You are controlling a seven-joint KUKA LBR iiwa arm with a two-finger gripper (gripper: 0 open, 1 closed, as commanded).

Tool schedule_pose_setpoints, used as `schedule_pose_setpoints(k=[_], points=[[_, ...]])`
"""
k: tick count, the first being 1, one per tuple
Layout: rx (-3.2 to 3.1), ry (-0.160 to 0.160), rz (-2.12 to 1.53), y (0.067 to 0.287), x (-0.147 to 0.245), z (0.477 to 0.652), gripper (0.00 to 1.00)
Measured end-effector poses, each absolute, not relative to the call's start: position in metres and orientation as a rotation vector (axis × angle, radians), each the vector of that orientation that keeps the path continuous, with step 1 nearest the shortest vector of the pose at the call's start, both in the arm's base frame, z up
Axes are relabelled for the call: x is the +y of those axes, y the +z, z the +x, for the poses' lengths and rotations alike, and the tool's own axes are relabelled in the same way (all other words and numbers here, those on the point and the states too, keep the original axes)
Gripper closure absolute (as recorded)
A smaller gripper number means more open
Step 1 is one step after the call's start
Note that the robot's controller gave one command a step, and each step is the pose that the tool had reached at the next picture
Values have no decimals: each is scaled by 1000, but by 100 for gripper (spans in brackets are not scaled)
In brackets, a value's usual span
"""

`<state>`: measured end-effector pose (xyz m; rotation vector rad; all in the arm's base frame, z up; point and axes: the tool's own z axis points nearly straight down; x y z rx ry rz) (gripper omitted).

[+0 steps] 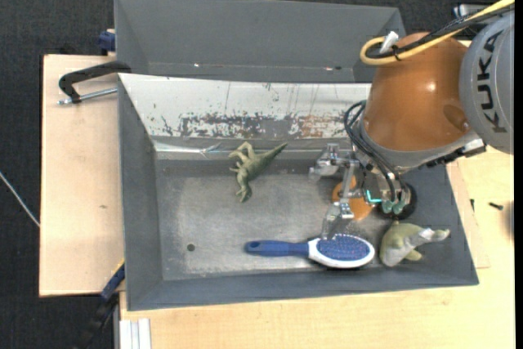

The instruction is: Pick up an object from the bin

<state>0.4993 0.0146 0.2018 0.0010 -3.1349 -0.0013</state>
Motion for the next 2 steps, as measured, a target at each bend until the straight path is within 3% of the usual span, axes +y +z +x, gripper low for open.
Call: schedule_pose_setpoints(k=[1, 2], points=[[-3134, -1, 279, 70, -7, 492, 0], [-3145, 4, 286, 173, -29, 533, 0]])
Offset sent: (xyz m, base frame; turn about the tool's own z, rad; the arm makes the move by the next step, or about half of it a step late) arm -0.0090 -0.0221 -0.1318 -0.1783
